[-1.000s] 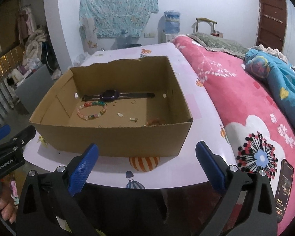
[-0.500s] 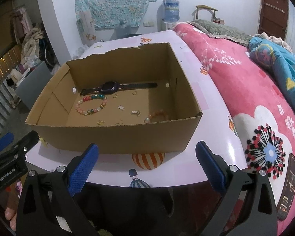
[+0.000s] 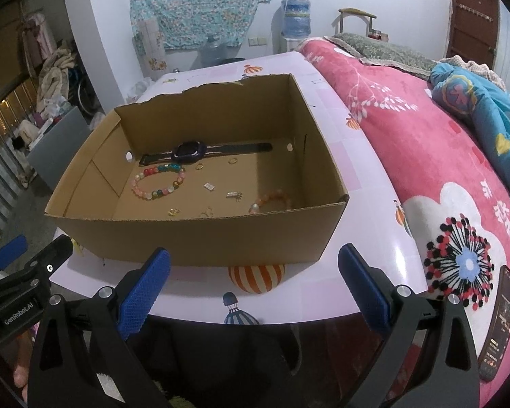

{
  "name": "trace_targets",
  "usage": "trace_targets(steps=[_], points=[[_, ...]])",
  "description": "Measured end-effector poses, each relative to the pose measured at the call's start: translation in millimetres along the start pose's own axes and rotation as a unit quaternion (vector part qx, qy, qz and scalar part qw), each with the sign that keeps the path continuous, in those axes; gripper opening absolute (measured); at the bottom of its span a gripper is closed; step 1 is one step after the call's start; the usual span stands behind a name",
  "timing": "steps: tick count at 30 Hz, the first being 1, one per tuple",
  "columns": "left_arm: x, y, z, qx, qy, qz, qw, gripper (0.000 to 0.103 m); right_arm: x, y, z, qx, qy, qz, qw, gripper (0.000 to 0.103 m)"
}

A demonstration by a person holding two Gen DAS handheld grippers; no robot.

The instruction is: Organize jewelry

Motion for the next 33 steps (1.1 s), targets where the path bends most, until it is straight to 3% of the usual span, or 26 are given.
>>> trace_targets(steps=[33], points=[[9.7,3.9,6.8,-0.004,-0.021,0.002,0.9998,0.095,8.0,-1.1,6.2,0.008,-0.019,-0.009,1.000,0.096]])
Point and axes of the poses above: each gripper's, at about its wrist camera, not at the fingertips, and x roughly the way its jaws point, y to its right, z to its underside, the point moved 6 cm from there along x, roughly the way its jaws point, and after that the axes turned 5 degrees about y, right-handed, at the moved point
